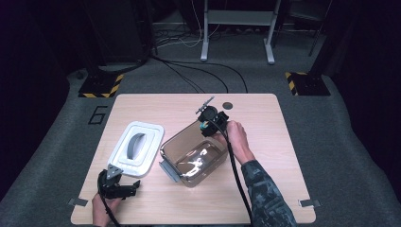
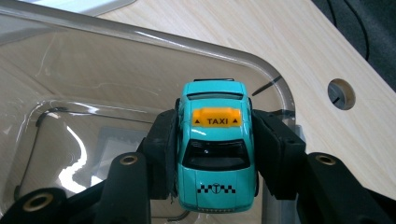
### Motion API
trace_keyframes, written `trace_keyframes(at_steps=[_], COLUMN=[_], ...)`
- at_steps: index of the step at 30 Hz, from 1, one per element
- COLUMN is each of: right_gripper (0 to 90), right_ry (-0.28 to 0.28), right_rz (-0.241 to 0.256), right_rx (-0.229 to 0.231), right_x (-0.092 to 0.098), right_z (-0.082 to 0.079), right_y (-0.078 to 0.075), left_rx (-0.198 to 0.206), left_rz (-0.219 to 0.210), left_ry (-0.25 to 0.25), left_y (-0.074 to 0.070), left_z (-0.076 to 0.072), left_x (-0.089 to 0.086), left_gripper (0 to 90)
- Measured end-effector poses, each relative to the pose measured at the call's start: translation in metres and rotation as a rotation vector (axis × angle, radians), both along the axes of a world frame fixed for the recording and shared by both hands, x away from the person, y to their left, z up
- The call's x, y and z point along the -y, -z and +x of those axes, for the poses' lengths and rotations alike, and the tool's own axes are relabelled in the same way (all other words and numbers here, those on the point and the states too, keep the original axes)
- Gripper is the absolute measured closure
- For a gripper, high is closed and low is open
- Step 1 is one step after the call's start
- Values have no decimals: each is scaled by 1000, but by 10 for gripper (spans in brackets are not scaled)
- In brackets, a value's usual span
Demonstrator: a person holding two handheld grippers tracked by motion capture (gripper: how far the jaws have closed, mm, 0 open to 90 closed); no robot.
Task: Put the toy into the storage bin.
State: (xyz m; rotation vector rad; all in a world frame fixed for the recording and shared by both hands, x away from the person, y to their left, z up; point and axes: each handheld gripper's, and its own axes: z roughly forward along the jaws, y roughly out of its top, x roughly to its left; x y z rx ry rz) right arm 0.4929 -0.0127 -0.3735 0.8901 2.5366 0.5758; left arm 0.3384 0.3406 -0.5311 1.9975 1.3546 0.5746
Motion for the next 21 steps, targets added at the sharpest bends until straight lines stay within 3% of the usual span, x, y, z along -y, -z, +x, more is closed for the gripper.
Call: trace_keyframes(at_steps=[14,21], right_gripper=[524,524], right_ry=[8,-2], right_rz=[-45,-96], right_rx=[-43,-45], right_x=[-7,-12], right_z=[8,10], right_y=[16,25], left_rx=[0,0], left_rz=[0,0], left_ry=[0,0], left_y=[0,0], left_z=[0,0], left_x=[0,0], left_gripper=[21,21])
